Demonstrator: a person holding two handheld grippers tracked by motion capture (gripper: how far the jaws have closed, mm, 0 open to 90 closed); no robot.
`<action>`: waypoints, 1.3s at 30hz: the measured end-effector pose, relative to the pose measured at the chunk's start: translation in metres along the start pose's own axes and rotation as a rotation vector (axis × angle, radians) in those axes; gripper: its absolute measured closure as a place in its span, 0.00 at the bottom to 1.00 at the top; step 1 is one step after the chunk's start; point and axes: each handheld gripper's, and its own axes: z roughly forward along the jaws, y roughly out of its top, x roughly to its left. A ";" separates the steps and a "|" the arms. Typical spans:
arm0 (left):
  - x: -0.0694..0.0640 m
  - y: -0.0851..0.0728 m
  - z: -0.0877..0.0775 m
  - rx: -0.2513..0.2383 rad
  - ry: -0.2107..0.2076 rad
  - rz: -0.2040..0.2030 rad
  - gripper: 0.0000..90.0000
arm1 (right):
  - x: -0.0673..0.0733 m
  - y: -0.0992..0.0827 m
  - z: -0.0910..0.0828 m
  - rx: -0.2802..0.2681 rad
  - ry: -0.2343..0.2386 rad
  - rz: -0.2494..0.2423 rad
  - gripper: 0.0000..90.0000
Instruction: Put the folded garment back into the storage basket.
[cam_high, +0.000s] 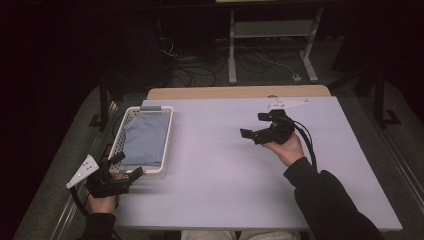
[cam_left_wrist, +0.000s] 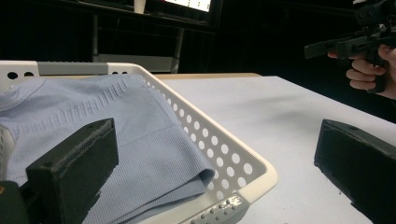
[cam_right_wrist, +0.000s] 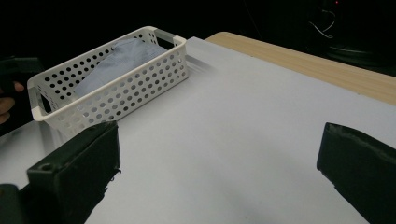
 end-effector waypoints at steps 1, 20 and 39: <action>0.000 0.000 0.000 0.000 0.000 0.000 0.00 | -0.001 -0.001 -0.001 0.002 0.000 0.003 0.00; 0.000 0.000 0.000 0.000 0.002 0.001 0.00 | -0.014 -0.020 -0.025 -0.005 -0.038 0.028 0.00; -0.001 0.000 0.000 0.000 0.003 0.001 0.00 | -0.029 -0.042 -0.052 -0.003 -0.082 0.041 0.00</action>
